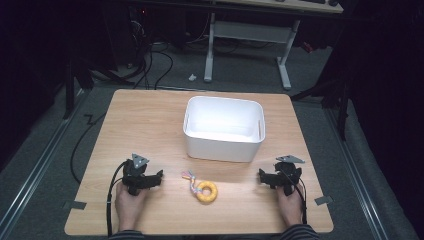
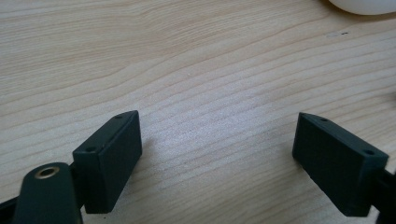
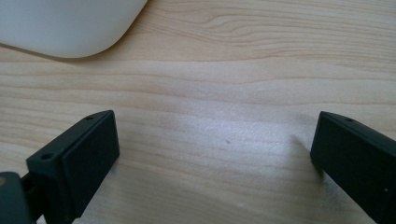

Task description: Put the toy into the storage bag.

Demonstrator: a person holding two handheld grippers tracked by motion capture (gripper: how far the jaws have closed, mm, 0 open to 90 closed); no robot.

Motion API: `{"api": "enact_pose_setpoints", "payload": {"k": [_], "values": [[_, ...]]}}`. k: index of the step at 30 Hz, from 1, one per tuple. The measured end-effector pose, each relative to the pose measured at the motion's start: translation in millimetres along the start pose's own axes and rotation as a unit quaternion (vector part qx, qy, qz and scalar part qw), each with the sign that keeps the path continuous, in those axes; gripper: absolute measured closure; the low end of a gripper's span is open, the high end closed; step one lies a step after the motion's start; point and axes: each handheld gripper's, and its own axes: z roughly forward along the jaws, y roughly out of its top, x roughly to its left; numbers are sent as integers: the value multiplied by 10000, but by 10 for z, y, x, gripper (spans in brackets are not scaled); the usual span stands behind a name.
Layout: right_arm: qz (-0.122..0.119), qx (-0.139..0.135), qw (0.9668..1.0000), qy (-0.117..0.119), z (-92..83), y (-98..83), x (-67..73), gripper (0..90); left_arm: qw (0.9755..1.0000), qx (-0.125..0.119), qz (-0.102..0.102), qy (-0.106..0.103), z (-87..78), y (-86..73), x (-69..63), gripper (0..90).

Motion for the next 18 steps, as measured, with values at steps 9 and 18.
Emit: {"api": "enact_pose_setpoints", "payload": {"k": [9, 18], "values": [[12, 9, 10000, 12, -55, -57, 51, 3, 10000, 1, 0, 0, 0, 0, 0, 162], [-119, 120, 9998, 135, -63, -26, 9, 37, 10000, 1, 1, 0, 0, 0, 0, 162]]}}
